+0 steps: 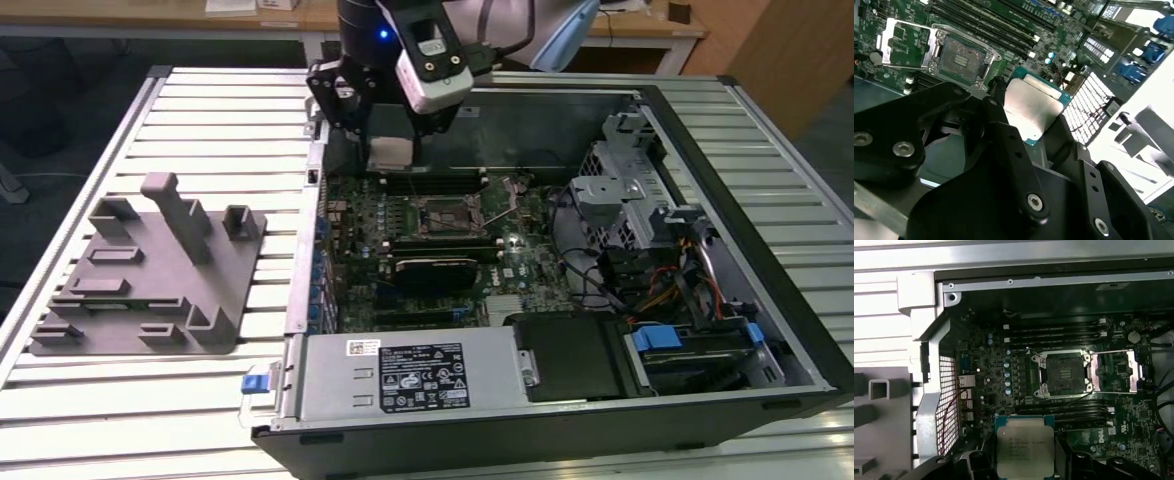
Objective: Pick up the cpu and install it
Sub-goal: 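Pick up the cpu and move it towards the insertion slot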
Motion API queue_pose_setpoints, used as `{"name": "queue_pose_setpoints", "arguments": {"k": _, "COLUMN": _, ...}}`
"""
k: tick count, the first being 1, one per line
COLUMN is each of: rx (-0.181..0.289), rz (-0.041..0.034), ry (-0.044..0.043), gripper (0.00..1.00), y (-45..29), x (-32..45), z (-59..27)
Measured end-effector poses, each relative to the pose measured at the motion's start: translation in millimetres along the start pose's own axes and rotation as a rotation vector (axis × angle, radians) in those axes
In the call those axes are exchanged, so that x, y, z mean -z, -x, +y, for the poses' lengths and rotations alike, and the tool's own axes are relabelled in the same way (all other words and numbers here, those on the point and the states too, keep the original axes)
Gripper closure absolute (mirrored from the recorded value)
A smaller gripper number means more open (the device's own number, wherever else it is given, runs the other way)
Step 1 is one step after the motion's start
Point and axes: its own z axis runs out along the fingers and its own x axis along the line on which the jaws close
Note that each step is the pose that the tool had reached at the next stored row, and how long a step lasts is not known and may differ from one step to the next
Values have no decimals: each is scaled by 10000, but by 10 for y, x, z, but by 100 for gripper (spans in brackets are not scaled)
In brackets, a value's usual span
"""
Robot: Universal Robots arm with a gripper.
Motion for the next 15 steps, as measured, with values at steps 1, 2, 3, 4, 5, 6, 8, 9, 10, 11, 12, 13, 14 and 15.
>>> {"name": "queue_pose_setpoints", "arguments": {"k": 1, "rx": 0, "rz": 0, "ry": 1, "gripper": 45, "y": 14, "x": -4, "z": 7}}
{"name": "queue_pose_setpoints", "arguments": {"k": 2, "rx": 0, "rz": 0, "ry": 1, "gripper": 45, "y": 28, "x": -7, "z": 12}}
{"name": "queue_pose_setpoints", "arguments": {"k": 3, "rx": 0, "rz": -1, "ry": 1, "gripper": 45, "y": 41, "x": -10, "z": 17}}
{"name": "queue_pose_setpoints", "arguments": {"k": 4, "rx": 0, "rz": 0, "ry": 0, "gripper": 45, "y": 54, "x": -12, "z": 22}}
{"name": "queue_pose_setpoints", "arguments": {"k": 5, "rx": 1, "rz": 0, "ry": -1, "gripper": 45, "y": 64, "x": -15, "z": 27}}
{"name": "queue_pose_setpoints", "arguments": {"k": 6, "rx": 0, "rz": 0, "ry": -1, "gripper": 45, "y": 73, "x": -17, "z": 30}}
{"name": "queue_pose_setpoints", "arguments": {"k": 8, "rx": 0, "rz": 0, "ry": -2, "gripper": 45, "y": 89, "x": -19, "z": 34}}
{"name": "queue_pose_setpoints", "arguments": {"k": 9, "rx": 0, "rz": -1, "ry": -1, "gripper": 45, "y": 96, "x": -21, "z": 35}}
{"name": "queue_pose_setpoints", "arguments": {"k": 10, "rx": 0, "rz": -1, "ry": -2, "gripper": 45, "y": 105, "x": -23, "z": 37}}
{"name": "queue_pose_setpoints", "arguments": {"k": 11, "rx": 0, "rz": -2, "ry": -1, "gripper": 45, "y": 117, "x": -25, "z": 38}}
{"name": "queue_pose_setpoints", "arguments": {"k": 12, "rx": 1, "rz": -2, "ry": -1, "gripper": 45, "y": 131, "x": -28, "z": 40}}
{"name": "queue_pose_setpoints", "arguments": {"k": 13, "rx": 2, "rz": -3, "ry": -1, "gripper": 45, "y": 148, "x": -32, "z": 43}}
{"name": "queue_pose_setpoints", "arguments": {"k": 14, "rx": 4, "rz": -4, "ry": -1, "gripper": 45, "y": 167, "x": -36, "z": 46}}
{"name": "queue_pose_setpoints", "arguments": {"k": 15, "rx": 10, "rz": -5, "ry": -1, "gripper": 45, "y": 188, "x": -41, "z": 49}}
